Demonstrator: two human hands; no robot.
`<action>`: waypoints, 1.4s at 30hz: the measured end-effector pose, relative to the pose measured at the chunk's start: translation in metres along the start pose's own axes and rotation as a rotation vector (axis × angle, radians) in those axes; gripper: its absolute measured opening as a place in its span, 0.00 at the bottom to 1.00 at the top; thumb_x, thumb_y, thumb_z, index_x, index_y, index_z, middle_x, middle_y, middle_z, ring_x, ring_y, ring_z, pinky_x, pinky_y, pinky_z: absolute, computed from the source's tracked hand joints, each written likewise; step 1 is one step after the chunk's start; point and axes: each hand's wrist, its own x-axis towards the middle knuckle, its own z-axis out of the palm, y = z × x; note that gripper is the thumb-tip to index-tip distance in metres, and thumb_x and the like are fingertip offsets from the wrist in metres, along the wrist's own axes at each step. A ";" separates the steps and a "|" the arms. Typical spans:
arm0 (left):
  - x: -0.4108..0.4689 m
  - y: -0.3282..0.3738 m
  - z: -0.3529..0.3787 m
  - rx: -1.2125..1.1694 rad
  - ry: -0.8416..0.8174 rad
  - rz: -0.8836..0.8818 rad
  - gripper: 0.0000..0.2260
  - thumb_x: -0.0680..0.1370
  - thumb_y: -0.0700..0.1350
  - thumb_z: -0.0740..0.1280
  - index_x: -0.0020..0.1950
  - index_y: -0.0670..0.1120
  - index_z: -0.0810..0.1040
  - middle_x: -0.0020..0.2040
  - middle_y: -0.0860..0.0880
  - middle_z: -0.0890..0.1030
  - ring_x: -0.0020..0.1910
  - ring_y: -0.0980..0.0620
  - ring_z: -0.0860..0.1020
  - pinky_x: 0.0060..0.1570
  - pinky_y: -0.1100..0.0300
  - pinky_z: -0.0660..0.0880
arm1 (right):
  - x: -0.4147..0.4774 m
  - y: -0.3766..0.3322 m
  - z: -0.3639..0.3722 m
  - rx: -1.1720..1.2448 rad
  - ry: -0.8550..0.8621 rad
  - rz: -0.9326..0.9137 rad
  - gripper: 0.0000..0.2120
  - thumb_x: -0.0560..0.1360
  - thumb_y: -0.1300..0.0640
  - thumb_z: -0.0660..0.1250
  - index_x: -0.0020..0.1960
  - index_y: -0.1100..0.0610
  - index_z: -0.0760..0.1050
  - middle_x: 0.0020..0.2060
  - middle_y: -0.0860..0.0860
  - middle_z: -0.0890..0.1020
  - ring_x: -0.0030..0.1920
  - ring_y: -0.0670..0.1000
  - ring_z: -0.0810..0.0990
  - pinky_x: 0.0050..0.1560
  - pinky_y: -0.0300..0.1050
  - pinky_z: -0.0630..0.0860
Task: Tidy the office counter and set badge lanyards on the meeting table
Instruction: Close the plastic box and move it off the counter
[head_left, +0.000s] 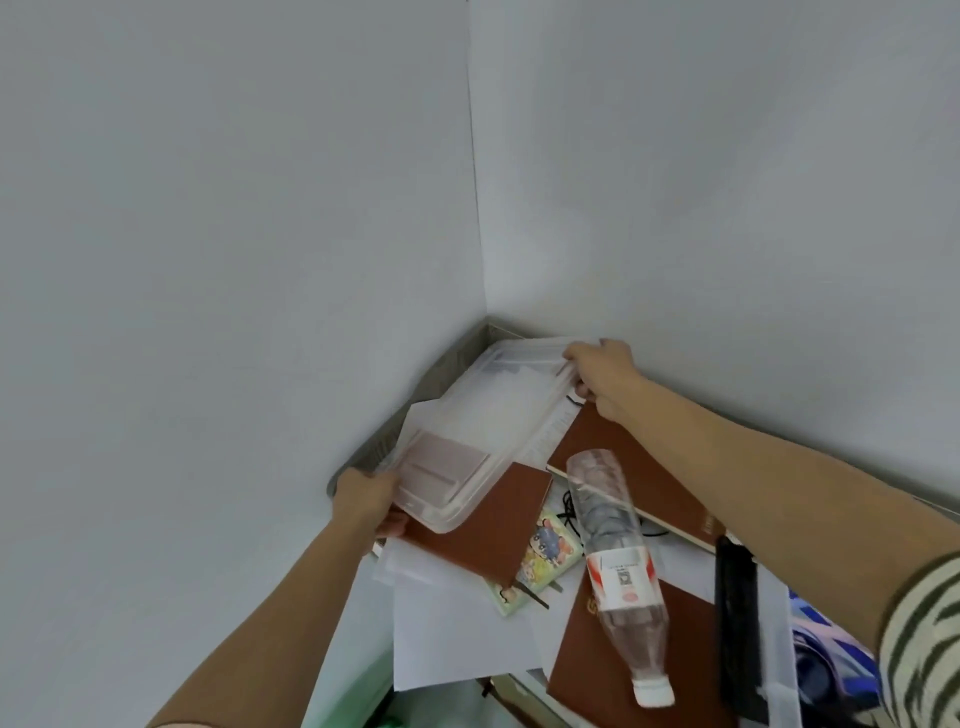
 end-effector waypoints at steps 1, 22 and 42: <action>-0.002 0.002 -0.001 -0.018 0.011 0.006 0.16 0.77 0.43 0.68 0.59 0.36 0.69 0.49 0.35 0.78 0.37 0.39 0.81 0.32 0.49 0.81 | -0.003 -0.006 0.000 0.023 -0.004 -0.013 0.29 0.76 0.63 0.64 0.75 0.63 0.60 0.34 0.55 0.71 0.27 0.49 0.64 0.24 0.41 0.62; -0.214 0.019 0.092 -0.499 -0.163 0.186 0.17 0.76 0.34 0.67 0.65 0.41 0.74 0.58 0.45 0.76 0.51 0.45 0.75 0.53 0.54 0.71 | -0.155 0.023 -0.289 0.080 0.041 -0.024 0.19 0.70 0.49 0.74 0.55 0.57 0.77 0.48 0.57 0.83 0.37 0.54 0.78 0.33 0.42 0.75; -0.293 -0.005 0.203 0.362 -0.298 0.863 0.12 0.78 0.39 0.62 0.60 0.43 0.77 0.50 0.47 0.79 0.50 0.45 0.78 0.54 0.49 0.76 | -0.281 0.120 -0.445 -0.776 0.210 0.027 0.19 0.72 0.47 0.74 0.33 0.59 0.73 0.28 0.55 0.83 0.30 0.55 0.84 0.32 0.46 0.82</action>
